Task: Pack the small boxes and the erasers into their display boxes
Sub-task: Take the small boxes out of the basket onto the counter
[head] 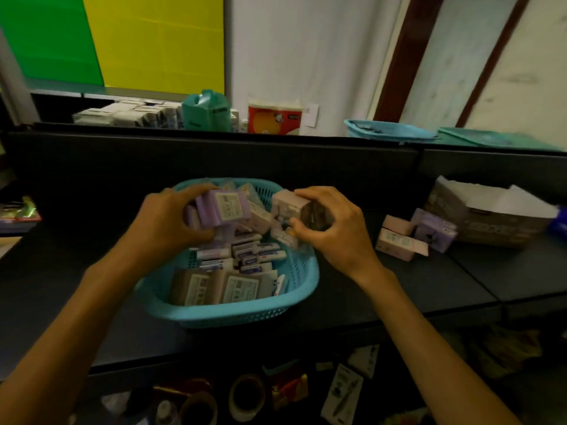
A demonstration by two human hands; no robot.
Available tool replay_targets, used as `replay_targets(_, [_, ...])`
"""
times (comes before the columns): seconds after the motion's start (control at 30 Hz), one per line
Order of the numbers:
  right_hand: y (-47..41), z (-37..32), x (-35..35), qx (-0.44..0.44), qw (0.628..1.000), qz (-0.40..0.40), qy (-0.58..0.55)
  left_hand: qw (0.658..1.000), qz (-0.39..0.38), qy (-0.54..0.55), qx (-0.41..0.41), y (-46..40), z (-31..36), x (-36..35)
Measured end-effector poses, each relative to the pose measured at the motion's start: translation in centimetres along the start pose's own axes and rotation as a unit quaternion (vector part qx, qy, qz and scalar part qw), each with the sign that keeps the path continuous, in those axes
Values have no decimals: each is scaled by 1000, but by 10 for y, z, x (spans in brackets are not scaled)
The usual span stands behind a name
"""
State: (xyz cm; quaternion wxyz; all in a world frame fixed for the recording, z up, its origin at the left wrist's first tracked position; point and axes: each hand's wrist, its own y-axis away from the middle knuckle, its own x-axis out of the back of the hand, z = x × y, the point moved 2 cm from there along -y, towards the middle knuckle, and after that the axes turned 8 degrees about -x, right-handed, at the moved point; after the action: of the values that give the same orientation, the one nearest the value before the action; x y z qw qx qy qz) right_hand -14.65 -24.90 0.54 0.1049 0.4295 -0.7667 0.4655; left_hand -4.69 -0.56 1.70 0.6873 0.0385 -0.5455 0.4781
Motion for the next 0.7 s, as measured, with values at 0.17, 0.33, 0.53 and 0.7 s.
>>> replay_targets(0.17, [2, 8, 49, -6, 995, 83, -56, 997, 60, -14, -40, -11, 32, 11])
replay_targets(0.33, [9, 52, 98, -27, 995, 100, 2, 993, 70, 1, -98, -29, 86, -4])
replay_targets(0.53, [22, 124, 158, -59, 991, 91, 73, 988, 40, 14, -147, -59, 162, -61])
replay_targets(0.7, [26, 179, 208, -78, 988, 92, 93, 988, 5, 26, -155, -84, 214, -122])
